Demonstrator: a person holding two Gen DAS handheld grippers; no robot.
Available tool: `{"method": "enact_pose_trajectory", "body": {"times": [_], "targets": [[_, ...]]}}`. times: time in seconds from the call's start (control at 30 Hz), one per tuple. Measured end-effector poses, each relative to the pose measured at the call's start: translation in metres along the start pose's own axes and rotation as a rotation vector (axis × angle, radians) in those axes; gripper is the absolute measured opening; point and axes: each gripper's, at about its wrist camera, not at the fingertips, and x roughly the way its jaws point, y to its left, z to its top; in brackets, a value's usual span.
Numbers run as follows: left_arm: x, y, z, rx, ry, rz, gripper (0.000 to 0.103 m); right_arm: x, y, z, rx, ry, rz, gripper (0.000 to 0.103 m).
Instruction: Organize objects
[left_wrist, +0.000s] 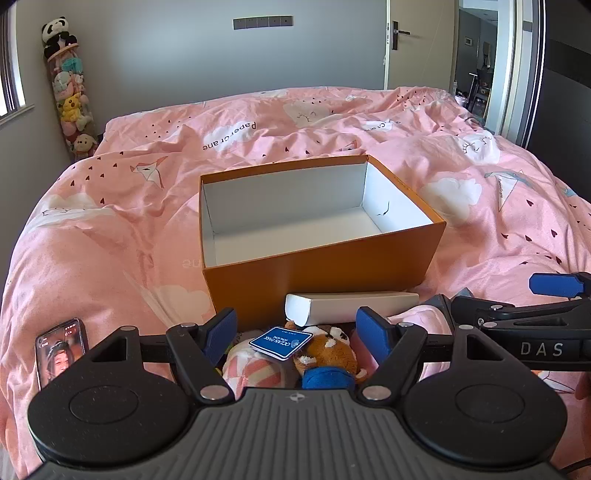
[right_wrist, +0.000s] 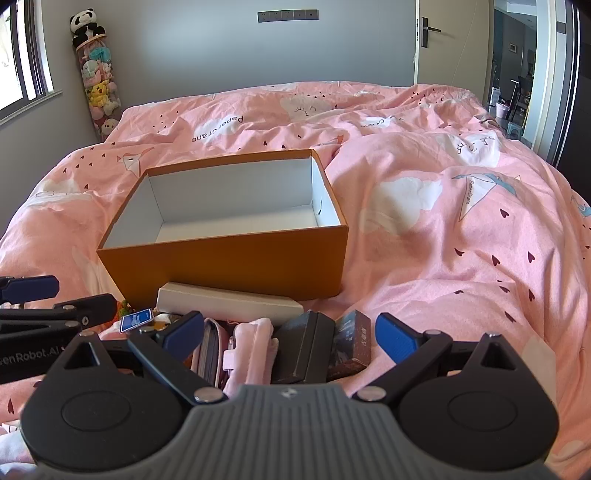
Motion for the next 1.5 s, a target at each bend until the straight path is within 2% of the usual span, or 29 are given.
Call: {"method": "enact_pose_trajectory", "body": {"times": [0.37, 0.53, 0.67, 0.77, 0.9, 0.97, 1.03, 1.1, 1.27, 1.5], "targets": [[0.000, -0.001, 0.002, 0.003, 0.010, -0.008, 0.085, 0.002, -0.001, -0.001, 0.006, 0.012, 0.005, 0.099], [0.003, 0.001, 0.003, 0.018, 0.017, -0.017, 0.082, 0.005, 0.001, 0.000, -0.015, 0.028, 0.036, 0.099], [0.010, 0.005, 0.003, 0.023, 0.036, -0.042, 0.078, 0.013, 0.008, 0.005, -0.091, 0.052, 0.036, 0.100], [0.018, 0.009, 0.003, 0.024, 0.067, -0.066, 0.075, 0.022, 0.012, 0.006, -0.139, 0.062, 0.070, 0.100], [0.028, 0.013, 0.004, 0.047, 0.082, -0.092, 0.072, 0.030, 0.017, 0.009, -0.210, 0.019, 0.086, 0.099], [0.032, 0.016, 0.005, 0.047, 0.088, -0.103, 0.067, 0.035, 0.023, 0.014, -0.297, 0.013, 0.106, 0.098], [0.038, 0.019, 0.008, 0.041, 0.102, -0.111, 0.064, 0.042, 0.027, 0.019, -0.354, 0.028, 0.152, 0.092], [0.046, 0.022, 0.011, 0.029, 0.120, -0.124, 0.061, 0.052, 0.033, 0.026, -0.397, 0.062, 0.202, 0.078], [0.064, 0.031, 0.019, -0.001, 0.154, -0.131, 0.059, 0.076, 0.051, 0.038, -0.531, 0.126, 0.231, 0.058], [0.087, 0.042, 0.025, -0.027, 0.202, -0.135, 0.057, 0.111, 0.062, 0.050, -0.605, 0.250, 0.284, 0.057]]}}
